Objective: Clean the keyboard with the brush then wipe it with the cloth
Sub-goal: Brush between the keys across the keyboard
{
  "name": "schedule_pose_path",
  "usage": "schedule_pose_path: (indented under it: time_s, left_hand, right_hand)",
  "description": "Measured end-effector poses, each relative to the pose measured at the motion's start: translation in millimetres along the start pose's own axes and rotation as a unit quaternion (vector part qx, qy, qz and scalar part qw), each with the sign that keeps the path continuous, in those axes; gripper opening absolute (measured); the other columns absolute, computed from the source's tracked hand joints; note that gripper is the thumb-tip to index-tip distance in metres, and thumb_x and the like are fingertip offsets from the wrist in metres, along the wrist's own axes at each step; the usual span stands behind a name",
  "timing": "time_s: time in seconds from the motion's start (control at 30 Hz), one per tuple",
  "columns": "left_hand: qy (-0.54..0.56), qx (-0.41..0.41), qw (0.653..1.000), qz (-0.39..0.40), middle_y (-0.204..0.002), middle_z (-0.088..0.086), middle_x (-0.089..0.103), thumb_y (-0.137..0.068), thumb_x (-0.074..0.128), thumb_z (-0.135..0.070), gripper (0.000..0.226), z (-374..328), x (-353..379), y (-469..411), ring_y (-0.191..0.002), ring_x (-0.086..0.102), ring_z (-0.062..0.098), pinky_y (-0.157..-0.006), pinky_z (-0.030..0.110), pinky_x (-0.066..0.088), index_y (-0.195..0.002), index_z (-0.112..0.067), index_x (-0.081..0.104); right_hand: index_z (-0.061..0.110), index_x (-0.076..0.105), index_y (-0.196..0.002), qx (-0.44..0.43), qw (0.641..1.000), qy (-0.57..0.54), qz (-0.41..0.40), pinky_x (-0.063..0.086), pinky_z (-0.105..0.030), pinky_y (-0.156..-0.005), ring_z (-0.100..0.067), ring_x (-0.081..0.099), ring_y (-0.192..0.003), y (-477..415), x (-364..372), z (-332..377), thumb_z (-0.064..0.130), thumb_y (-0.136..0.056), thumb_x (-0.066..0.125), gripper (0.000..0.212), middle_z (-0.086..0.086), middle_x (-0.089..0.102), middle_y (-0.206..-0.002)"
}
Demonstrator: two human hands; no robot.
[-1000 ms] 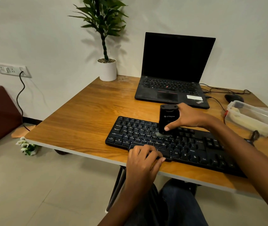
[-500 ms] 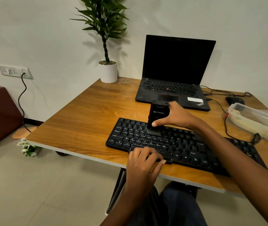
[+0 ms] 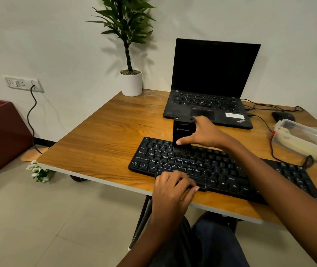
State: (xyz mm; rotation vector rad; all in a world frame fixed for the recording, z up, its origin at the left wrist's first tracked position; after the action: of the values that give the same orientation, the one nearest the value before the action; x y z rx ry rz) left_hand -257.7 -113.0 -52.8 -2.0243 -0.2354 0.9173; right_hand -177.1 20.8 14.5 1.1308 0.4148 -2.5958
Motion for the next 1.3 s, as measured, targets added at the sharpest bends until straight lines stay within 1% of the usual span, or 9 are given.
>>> schedule_pose_path:
  time_s: [0.07,0.17,0.33,0.67,0.8,0.9,0.97,1.17,1.3]
  left_hand:
    - [0.003,-0.001,1.000,-0.002,-0.089,-0.010,0.057,-0.085,0.059,-0.037,0.012,0,-1,0,-0.084,0.042,0.006,-0.072,0.017,0.028,-0.086,-0.025,0.061]
    - [0.002,0.001,1.000,-0.006,-0.088,-0.009,0.057,-0.085,0.059,-0.036,0.012,-1,-2,-2,-0.083,0.042,0.007,-0.072,0.018,0.028,-0.085,-0.025,0.061]
    - [0.004,0.002,1.000,-0.008,-0.088,-0.009,0.057,-0.085,0.059,-0.036,0.010,0,-2,0,-0.083,0.042,0.006,-0.071,0.018,0.029,-0.087,-0.026,0.058]
    - [0.004,0.002,1.000,-0.009,-0.087,-0.009,0.059,-0.085,0.060,-0.035,0.012,0,-2,0,-0.081,0.043,0.007,-0.071,0.019,0.029,-0.084,-0.024,0.063]
    - [0.010,0.002,1.000,-0.005,-0.087,-0.008,0.060,-0.085,0.059,-0.035,0.012,0,-1,0,-0.082,0.043,0.007,-0.071,0.019,0.030,-0.084,-0.024,0.063]
    - [0.017,0.004,1.000,-0.003,-0.087,-0.009,0.060,-0.086,0.059,-0.035,0.010,1,0,1,-0.082,0.044,0.007,-0.071,0.020,0.032,-0.085,-0.025,0.063]
    - [0.011,0.003,1.000,0.001,-0.087,-0.008,0.060,-0.086,0.059,-0.035,0.011,2,1,2,-0.082,0.044,0.008,-0.070,0.021,0.032,-0.085,-0.025,0.063]
    - [0.047,0.016,0.996,0.070,-0.091,-0.012,0.059,-0.086,0.056,-0.036,0.013,3,-4,-7,-0.086,0.047,0.004,-0.071,0.023,0.036,-0.092,-0.027,0.063]
    - [0.125,-0.118,0.981,0.085,-0.114,-0.017,0.057,-0.086,0.051,-0.049,0.031,72,-33,-35,-0.109,0.048,0.001,-0.094,0.026,0.034,-0.113,-0.037,0.057]
  right_hand:
    - [0.022,0.052,-0.114,0.004,1.000,-0.021,0.010,0.037,-0.011,-0.077,0.002,0.052,-0.095,1,6,0,0.021,-0.067,0.082,0.055,0.017,0.055,-0.105]
    - [0.016,0.052,-0.122,0.005,1.000,-0.003,0.006,0.036,-0.015,-0.080,-0.008,0.050,-0.106,-2,8,-1,0.022,-0.067,0.082,0.062,0.007,0.055,-0.114]
    - [0.018,0.055,-0.112,0.006,1.000,-0.011,0.002,0.038,-0.002,-0.072,-0.002,0.055,-0.092,-5,9,3,0.022,-0.067,0.082,0.053,0.010,0.058,-0.103]
    - [0.014,0.054,-0.119,-0.001,1.000,-0.012,-0.014,0.037,-0.005,-0.073,-0.007,0.051,-0.098,-3,11,5,0.020,-0.067,0.082,0.059,0.005,0.057,-0.109]
    - [0.013,0.054,-0.119,0.005,0.999,-0.003,-0.042,0.046,-0.026,-0.085,-0.019,0.057,-0.106,-3,3,3,0.021,-0.068,0.081,0.058,-0.003,0.061,-0.117]
    - [0.013,0.055,-0.117,0.004,0.999,-0.036,-0.025,0.043,-0.005,-0.074,-0.013,0.057,-0.098,0,10,6,0.019,-0.068,0.082,0.056,-0.001,0.062,-0.111]
    - [0.013,0.055,-0.118,0.005,0.999,-0.030,-0.014,0.041,-0.001,-0.071,-0.010,0.055,-0.097,0,16,5,0.019,-0.068,0.082,0.057,-0.003,0.062,-0.114]
    - [0.013,0.059,-0.110,0.002,0.995,0.003,-0.100,0.045,-0.023,-0.076,-0.014,0.058,-0.094,0,0,7,0.022,-0.069,0.080,0.047,-0.001,0.064,-0.104]
    - [0.028,0.055,-0.084,0.013,0.980,-0.134,-0.143,0.046,-0.009,-0.058,0.000,0.059,-0.073,7,-16,-2,0.020,-0.072,0.078,0.027,0.011,0.061,-0.082]
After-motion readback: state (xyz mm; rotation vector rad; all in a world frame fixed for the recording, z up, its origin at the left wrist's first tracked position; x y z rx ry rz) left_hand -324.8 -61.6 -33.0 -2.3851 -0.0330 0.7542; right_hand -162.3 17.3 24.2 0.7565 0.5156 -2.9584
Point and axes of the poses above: each hand's wrist, its own y-axis away from the middle knuckle, its own x-axis out of the palm, z = x × y, the point moved 10 cm from there along -y, towards the middle knuckle
